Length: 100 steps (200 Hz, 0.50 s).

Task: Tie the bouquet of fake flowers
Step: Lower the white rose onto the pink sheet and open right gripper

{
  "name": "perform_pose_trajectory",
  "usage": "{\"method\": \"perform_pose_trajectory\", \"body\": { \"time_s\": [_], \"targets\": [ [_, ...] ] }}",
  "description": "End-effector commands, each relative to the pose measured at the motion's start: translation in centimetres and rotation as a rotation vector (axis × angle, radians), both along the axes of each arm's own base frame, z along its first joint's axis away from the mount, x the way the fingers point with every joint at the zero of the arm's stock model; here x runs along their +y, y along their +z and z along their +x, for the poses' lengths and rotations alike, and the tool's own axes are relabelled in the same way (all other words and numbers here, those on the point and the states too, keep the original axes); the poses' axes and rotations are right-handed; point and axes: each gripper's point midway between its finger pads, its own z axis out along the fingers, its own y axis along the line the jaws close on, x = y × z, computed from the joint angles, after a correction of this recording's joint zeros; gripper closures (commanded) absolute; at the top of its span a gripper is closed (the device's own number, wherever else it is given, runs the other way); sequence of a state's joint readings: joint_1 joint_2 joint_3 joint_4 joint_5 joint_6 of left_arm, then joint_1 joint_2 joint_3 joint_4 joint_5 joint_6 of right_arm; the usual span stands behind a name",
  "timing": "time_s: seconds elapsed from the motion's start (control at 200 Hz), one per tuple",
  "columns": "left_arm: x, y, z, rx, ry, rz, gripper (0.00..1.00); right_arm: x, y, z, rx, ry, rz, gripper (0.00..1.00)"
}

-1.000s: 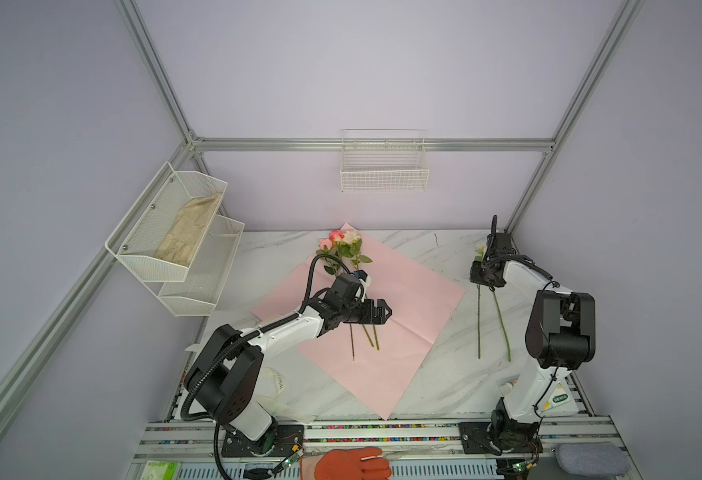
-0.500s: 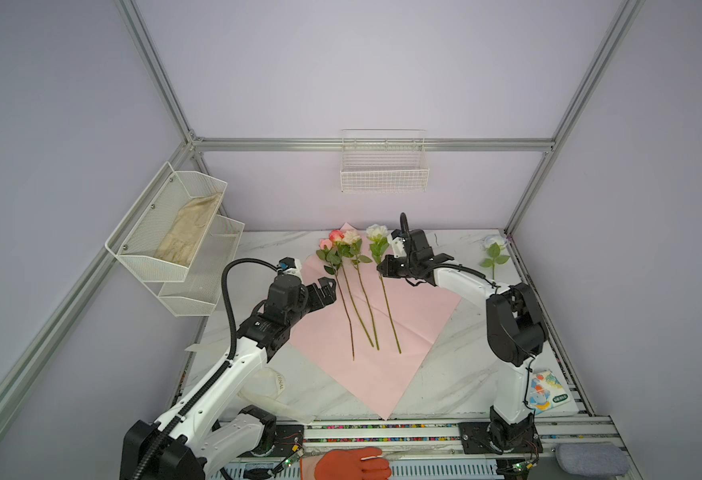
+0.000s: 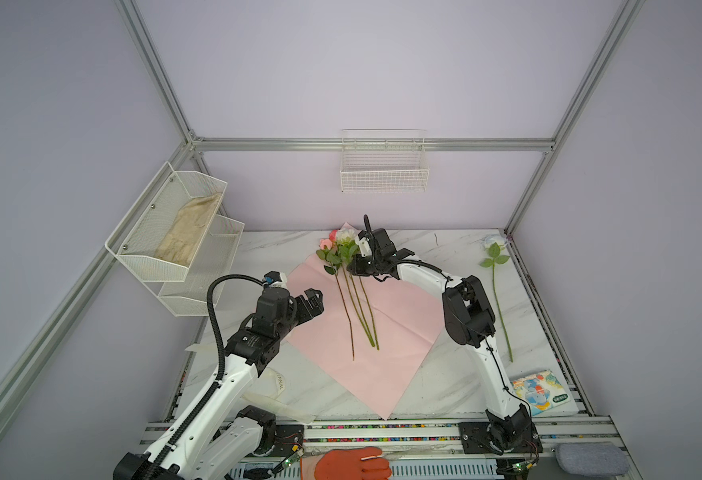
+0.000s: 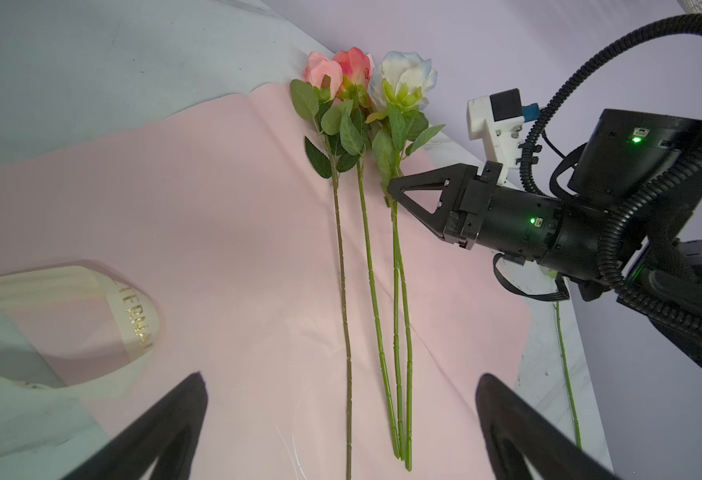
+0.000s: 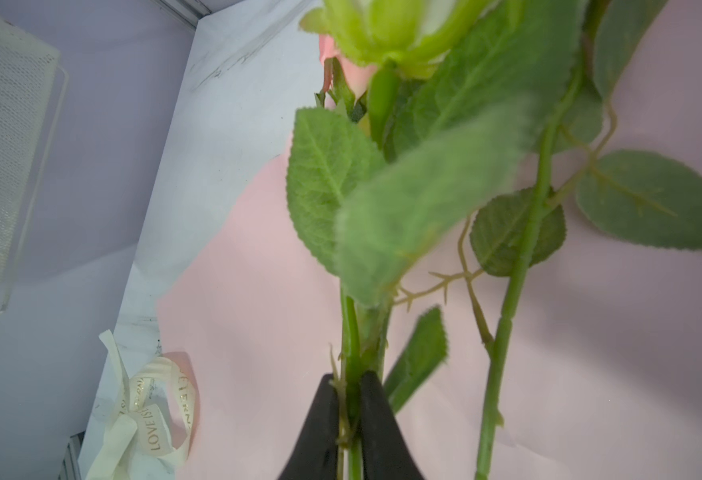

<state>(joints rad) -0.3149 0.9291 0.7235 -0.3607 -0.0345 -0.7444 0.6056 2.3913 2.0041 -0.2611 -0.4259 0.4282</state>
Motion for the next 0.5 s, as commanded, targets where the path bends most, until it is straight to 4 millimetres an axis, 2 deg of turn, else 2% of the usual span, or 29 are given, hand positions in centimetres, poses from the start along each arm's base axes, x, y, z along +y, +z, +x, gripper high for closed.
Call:
{"method": "perform_pose_trajectory", "body": {
  "time_s": [0.0, 0.125, 0.205, 0.265, 0.345, 0.41, 0.495],
  "targets": [
    [-0.5, -0.9, 0.2, 0.009, -0.027, -0.007, 0.0, 0.7, 0.9, -0.8, 0.014, 0.044, 0.018, 0.72],
    [-1.4, -0.9, 0.4, 0.014, -0.077, -0.021, 0.0, -0.9, 2.9, -0.8, -0.023, 0.037, 0.003, 0.65],
    [-2.7, -0.7, 0.6, 0.003, -0.138, -0.048, 0.0, -3.6, 5.0, -0.6, -0.068, -0.002, -0.015, 0.64],
    [-3.9, -0.5, 0.9, -0.012, -0.196, -0.084, 0.0, -6.4, 6.7, -0.3, -0.118, -0.039, -0.04, 0.63],
    [-5.6, -0.5, 1.2, -0.014, -0.261, -0.146, 0.0, -12.4, 7.7, 0.5, -0.161, -0.156, -0.115, 0.63],
    [-6.9, -0.6, 1.5, -0.008, -0.31, -0.189, 0.0, -18.9, 7.6, 1.2, -0.17, -0.283, -0.184, 0.63],
    [-9.0, -0.8, 1.9, -0.001, -0.375, -0.2, 0.0, -27.8, 6.5, 1.1, -0.155, -0.449, -0.258, 0.62]
  ]
}}
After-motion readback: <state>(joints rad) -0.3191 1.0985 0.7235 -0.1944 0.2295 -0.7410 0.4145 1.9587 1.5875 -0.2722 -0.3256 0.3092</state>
